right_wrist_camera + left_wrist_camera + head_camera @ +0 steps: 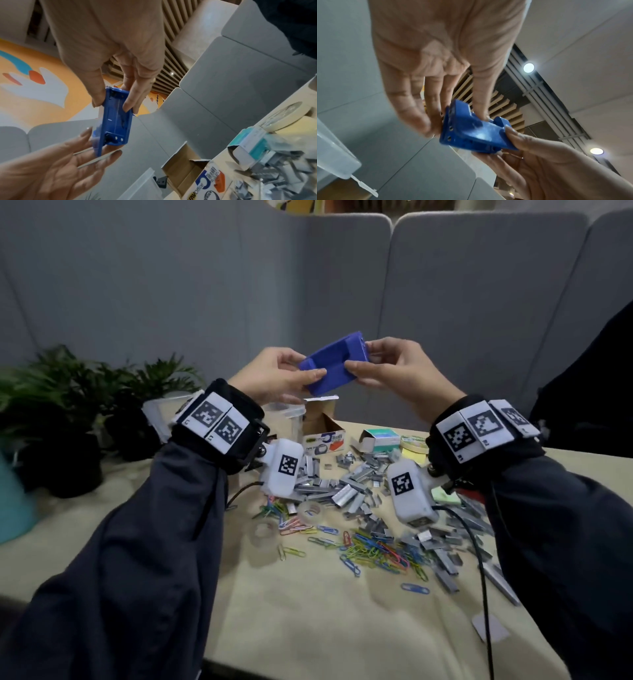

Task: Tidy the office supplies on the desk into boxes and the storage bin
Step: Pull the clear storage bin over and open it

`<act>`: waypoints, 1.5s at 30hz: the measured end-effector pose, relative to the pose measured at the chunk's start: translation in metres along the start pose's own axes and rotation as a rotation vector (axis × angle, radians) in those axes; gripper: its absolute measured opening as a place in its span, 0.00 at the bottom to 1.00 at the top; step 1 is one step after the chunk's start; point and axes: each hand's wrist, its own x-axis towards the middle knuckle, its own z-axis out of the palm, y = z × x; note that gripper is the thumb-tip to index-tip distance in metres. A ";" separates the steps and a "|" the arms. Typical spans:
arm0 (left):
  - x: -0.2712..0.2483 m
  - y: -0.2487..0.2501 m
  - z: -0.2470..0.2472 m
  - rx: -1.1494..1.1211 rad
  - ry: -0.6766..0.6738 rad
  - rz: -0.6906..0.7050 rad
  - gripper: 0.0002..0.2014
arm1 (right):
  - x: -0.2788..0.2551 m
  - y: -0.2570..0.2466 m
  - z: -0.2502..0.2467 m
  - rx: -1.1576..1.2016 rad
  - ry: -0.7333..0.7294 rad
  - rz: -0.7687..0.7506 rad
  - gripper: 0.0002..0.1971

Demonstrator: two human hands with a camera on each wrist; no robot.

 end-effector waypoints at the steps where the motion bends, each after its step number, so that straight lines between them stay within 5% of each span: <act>1: 0.001 -0.001 0.001 -0.019 0.023 0.007 0.17 | 0.000 -0.001 0.000 0.018 -0.004 0.009 0.20; 6: 0.009 -0.008 0.021 -0.143 -0.067 -0.050 0.07 | -0.005 0.004 -0.017 -0.033 -0.053 0.119 0.20; 15: 0.016 -0.013 0.045 -0.143 -0.079 -0.050 0.14 | -0.004 0.015 -0.038 -0.003 -0.071 0.158 0.18; 20: 0.011 0.001 0.003 -0.123 0.178 0.055 0.07 | 0.013 0.004 -0.012 0.060 0.017 0.096 0.11; 22: 0.007 0.003 -0.023 -0.100 0.256 0.054 0.06 | 0.021 0.000 0.006 0.088 0.036 0.078 0.15; 29: -0.016 -0.006 -0.102 0.081 0.298 -0.055 0.05 | 0.032 -0.010 0.065 -0.041 -0.076 -0.003 0.26; 36: -0.036 -0.017 -0.119 0.134 0.284 -0.167 0.04 | 0.041 -0.004 0.102 -0.033 -0.150 -0.029 0.19; 40: -0.024 -0.016 -0.089 0.121 0.298 -0.117 0.06 | 0.047 -0.001 0.090 -0.288 0.117 -0.097 0.16; 43: -0.005 -0.017 -0.043 0.094 0.289 -0.096 0.14 | 0.050 0.012 0.048 -0.618 0.240 0.082 0.21; 45: 0.012 -0.022 -0.006 0.089 0.219 -0.120 0.17 | 0.044 0.027 0.019 -0.612 0.124 0.316 0.19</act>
